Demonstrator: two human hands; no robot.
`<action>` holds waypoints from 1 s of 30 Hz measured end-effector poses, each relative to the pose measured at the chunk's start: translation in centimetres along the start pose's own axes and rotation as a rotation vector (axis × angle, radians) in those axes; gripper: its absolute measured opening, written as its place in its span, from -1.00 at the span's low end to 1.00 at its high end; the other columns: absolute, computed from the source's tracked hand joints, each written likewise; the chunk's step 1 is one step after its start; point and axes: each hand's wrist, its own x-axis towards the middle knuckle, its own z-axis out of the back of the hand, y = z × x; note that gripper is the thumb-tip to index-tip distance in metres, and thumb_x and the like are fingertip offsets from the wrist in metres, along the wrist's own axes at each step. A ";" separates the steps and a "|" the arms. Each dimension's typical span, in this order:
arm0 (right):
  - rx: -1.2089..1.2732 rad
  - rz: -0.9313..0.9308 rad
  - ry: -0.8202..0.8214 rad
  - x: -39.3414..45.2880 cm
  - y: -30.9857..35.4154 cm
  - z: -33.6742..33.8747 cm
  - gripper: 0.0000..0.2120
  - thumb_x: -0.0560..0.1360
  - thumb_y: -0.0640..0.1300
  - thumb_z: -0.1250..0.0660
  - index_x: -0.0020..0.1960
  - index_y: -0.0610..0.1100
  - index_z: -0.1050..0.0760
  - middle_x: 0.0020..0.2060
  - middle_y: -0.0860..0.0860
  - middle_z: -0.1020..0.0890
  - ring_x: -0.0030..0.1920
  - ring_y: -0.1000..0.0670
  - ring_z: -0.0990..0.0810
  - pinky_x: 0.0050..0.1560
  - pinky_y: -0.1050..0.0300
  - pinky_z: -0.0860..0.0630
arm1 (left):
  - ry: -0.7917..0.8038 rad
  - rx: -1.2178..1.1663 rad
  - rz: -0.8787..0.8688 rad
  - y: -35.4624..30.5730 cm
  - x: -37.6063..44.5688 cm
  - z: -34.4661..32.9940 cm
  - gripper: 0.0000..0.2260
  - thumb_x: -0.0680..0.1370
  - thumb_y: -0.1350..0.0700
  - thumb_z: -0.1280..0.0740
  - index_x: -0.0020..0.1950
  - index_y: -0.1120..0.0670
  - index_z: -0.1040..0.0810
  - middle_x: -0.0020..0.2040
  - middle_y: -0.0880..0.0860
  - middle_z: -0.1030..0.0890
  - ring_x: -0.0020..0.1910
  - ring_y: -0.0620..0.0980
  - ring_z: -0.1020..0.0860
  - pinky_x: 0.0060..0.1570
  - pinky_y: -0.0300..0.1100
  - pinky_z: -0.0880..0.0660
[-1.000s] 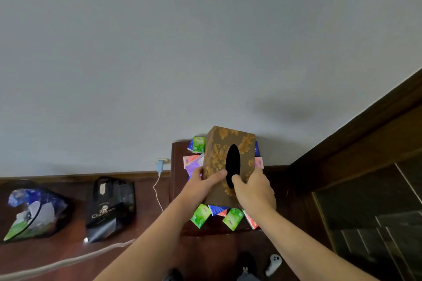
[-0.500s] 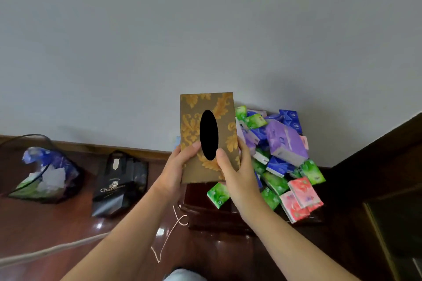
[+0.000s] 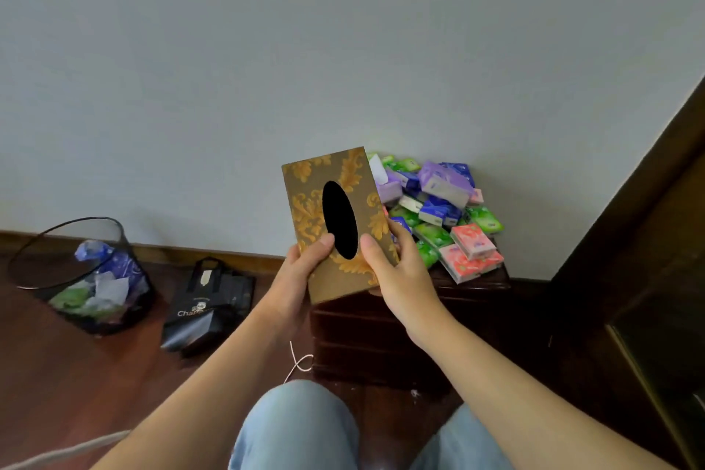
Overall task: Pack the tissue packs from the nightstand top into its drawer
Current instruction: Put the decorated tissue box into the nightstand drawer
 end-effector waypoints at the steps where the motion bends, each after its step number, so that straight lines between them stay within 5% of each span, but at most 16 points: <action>1: 0.000 0.000 -0.005 -1.3 0.2 0.7 -0.55 0.58 0.12 -0.43 0.44 0.17 -0.42 0.17 0.15 -0.68 0.16 0.10 -0.69 0.30 -0.17 -0.59 | 0.007 0.053 -0.009 0.2 -1.2 -0.7 -0.34 0.48 -0.19 -0.53 0.48 0.08 -0.50 0.35 0.22 -0.62 0.34 0.27 -0.59 0.41 0.25 -0.45; 9: 0.001 -0.025 0.029 -8.1 1.8 5.6 -0.42 0.51 0.33 -0.39 0.46 0.26 -0.32 0.27 0.16 -0.62 0.20 0.07 -0.67 0.13 -0.13 -0.70 | -0.021 0.230 -0.002 0.5 -7.6 -5.6 -0.22 0.36 -0.34 -0.57 0.46 -0.01 -0.48 0.25 0.10 -0.69 0.25 0.15 -0.66 0.29 0.20 -0.57; 18: 0.003 -0.015 0.020 -7.1 0.5 7.3 -0.47 0.54 0.30 -0.39 0.43 0.14 -0.40 0.19 0.12 -0.67 0.14 0.10 -0.70 0.25 -0.14 -0.64 | 0.002 0.256 0.006 2.2 -7.1 -5.7 -0.20 0.32 -0.30 -0.61 0.45 -0.01 -0.47 0.27 0.09 -0.68 0.27 0.14 -0.65 0.25 0.15 -0.60; 22: 0.070 -0.082 0.022 -5.7 -2.3 9.5 -0.65 0.64 0.32 -0.17 0.36 0.25 -0.43 0.21 0.22 -0.63 0.18 0.23 -0.63 0.10 0.18 -0.66 | -0.039 0.276 -0.005 3.7 -4.3 -6.3 -0.13 0.26 -0.33 -0.64 0.44 -0.01 -0.45 0.25 0.07 -0.69 0.21 0.11 -0.68 0.24 0.20 -0.60; 27: -0.084 -0.253 -0.161 -3.4 -10.8 14.9 -0.67 0.64 0.22 -0.26 0.31 0.09 -0.47 0.27 0.06 -0.60 0.21 0.04 -0.63 0.28 -0.09 -0.60 | -0.132 0.251 -0.004 5.9 0.2 -6.4 -0.02 0.18 -0.35 -0.67 0.48 -0.10 -0.33 0.27 0.02 -0.66 0.16 0.05 -0.70 0.20 0.15 -0.63; 30: -0.233 -0.429 -0.223 -2.2 -16.4 17.6 -0.40 0.57 0.19 -0.40 0.47 -0.11 -0.37 0.32 -0.06 -0.57 0.29 -0.08 -0.59 0.37 -0.15 -0.54 | -0.158 0.217 0.003 7.3 2.2 -5.7 -0.02 0.16 -0.32 -0.69 0.46 -0.11 -0.36 0.26 0.00 -0.67 0.15 0.04 -0.71 0.17 0.13 -0.64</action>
